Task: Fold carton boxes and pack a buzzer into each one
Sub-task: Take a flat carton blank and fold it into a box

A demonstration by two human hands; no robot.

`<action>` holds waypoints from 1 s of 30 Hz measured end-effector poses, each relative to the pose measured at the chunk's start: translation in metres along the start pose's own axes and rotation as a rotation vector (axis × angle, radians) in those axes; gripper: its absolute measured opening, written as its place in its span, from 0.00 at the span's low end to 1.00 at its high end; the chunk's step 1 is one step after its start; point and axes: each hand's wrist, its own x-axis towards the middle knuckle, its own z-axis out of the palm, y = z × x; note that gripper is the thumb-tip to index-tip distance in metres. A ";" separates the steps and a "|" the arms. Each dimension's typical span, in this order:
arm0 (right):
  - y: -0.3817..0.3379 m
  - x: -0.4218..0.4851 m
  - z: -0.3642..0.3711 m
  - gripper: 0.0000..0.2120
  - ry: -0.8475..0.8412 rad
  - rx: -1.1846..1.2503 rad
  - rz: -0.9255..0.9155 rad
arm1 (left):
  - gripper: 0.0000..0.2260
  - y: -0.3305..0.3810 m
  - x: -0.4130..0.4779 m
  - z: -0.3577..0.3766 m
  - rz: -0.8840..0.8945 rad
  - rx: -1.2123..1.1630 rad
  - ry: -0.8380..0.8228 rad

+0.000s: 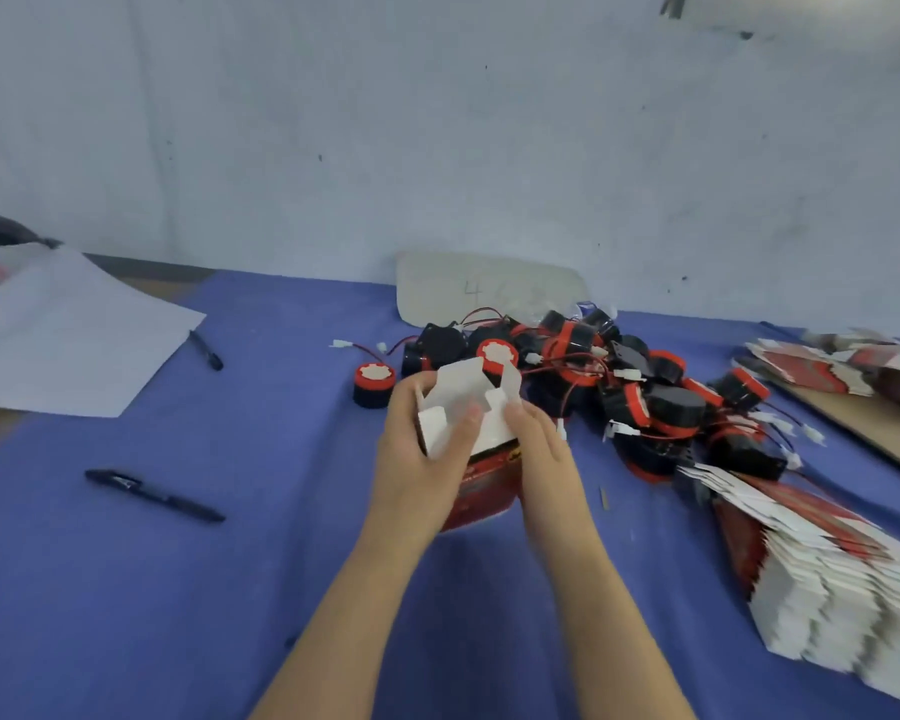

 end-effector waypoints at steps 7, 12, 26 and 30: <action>0.009 -0.003 -0.001 0.11 0.201 -0.056 -0.065 | 0.14 -0.007 -0.014 0.016 -0.101 0.084 0.185; 0.008 -0.005 0.006 0.13 0.286 -0.070 -0.207 | 0.10 0.000 -0.021 0.020 -0.094 0.079 0.076; 0.004 -0.004 -0.002 0.09 0.077 0.236 -0.068 | 0.18 -0.003 -0.018 0.017 0.123 0.164 -0.004; 0.010 -0.006 0.010 0.13 0.202 0.065 -0.246 | 0.19 -0.014 -0.015 0.017 0.076 0.228 0.066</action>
